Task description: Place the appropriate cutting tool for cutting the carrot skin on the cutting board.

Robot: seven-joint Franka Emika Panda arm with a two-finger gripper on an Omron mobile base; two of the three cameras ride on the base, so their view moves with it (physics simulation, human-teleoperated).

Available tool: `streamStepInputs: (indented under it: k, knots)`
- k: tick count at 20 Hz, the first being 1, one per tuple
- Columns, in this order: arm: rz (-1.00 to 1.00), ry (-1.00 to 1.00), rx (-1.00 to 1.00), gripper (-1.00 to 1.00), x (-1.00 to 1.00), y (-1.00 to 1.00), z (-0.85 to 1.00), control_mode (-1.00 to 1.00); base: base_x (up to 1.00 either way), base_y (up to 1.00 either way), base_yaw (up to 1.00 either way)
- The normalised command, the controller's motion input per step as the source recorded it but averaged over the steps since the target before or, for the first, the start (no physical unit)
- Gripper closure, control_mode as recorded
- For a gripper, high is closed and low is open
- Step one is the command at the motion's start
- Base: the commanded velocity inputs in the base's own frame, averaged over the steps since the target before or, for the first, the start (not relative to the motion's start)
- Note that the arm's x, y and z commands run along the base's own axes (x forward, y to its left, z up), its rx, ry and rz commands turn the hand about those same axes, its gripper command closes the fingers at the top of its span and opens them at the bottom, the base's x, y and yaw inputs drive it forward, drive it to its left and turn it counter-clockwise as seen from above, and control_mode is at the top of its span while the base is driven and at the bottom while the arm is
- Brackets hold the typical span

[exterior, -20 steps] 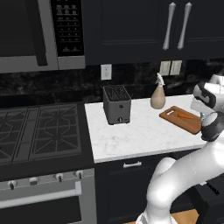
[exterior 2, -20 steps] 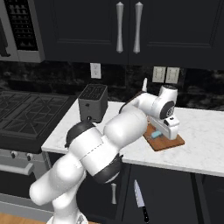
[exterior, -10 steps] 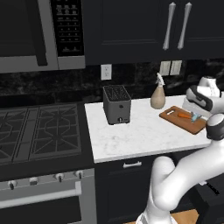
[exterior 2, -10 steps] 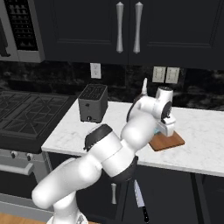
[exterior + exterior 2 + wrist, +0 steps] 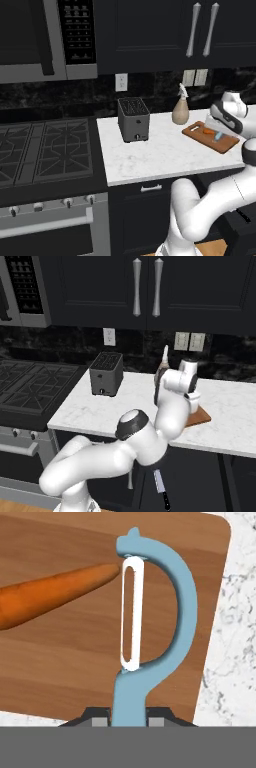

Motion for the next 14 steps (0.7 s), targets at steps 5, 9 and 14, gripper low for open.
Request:
streamStepInputs:
  k: [5, 9, 14]
  knots:
    - [0.00, 0.01, 0.00, 1.00, 0.05, 0.05, -0.50, -1.00, 0.00, 0.00, 0.00]
    - [0.00, 0.02, 0.00, -1.00, 0.02, 0.19, -0.37, -1.00, 0.00, 0.00, 0.00]
    - [0.00, 0.07, 0.00, -1.00, -0.05, 0.09, -0.17, -1.00, 0.00, 0.00, 0.00]
